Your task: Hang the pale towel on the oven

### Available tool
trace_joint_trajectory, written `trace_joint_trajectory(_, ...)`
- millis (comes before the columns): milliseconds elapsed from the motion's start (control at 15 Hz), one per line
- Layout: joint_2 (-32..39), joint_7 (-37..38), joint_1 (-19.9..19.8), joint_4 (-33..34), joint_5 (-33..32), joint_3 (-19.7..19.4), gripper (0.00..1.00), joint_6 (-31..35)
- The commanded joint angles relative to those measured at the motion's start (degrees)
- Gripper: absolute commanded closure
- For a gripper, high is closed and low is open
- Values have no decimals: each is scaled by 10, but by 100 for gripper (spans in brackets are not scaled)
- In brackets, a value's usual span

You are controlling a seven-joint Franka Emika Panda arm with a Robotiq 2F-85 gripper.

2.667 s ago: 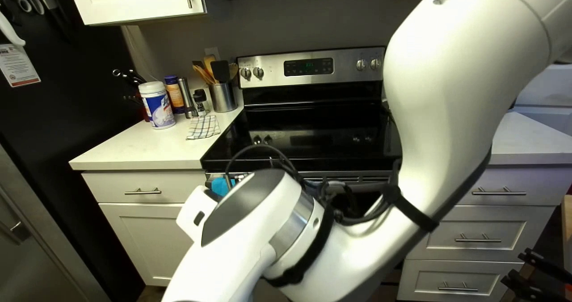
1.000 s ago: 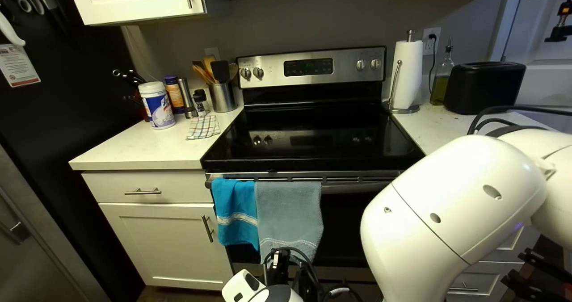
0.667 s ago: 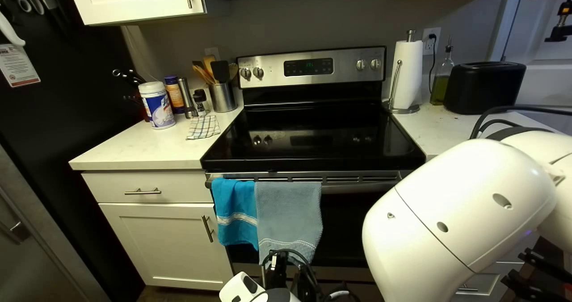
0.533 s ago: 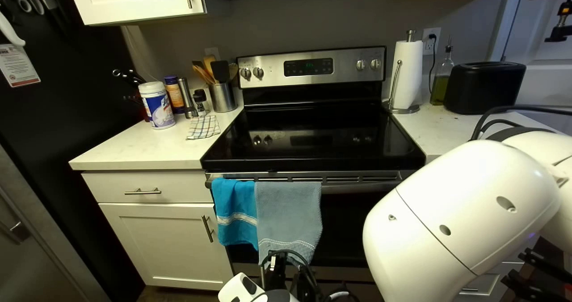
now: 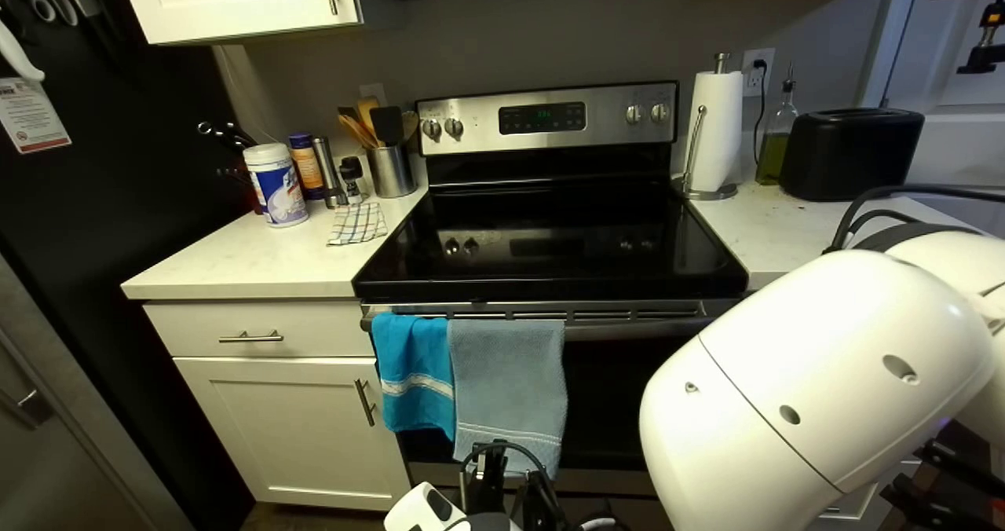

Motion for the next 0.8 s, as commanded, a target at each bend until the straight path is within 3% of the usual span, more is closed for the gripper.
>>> trace_joint_trajectory(0, 0, -14, 5, 8, 25, -15, 46, 5)
trace_joint_trajectory(467, 0, -24, 3, 32, 40, -26, 2, -3)
trace_joint_trajectory(733, -15, -20, -15, 31, 34, -14, 0, -12)
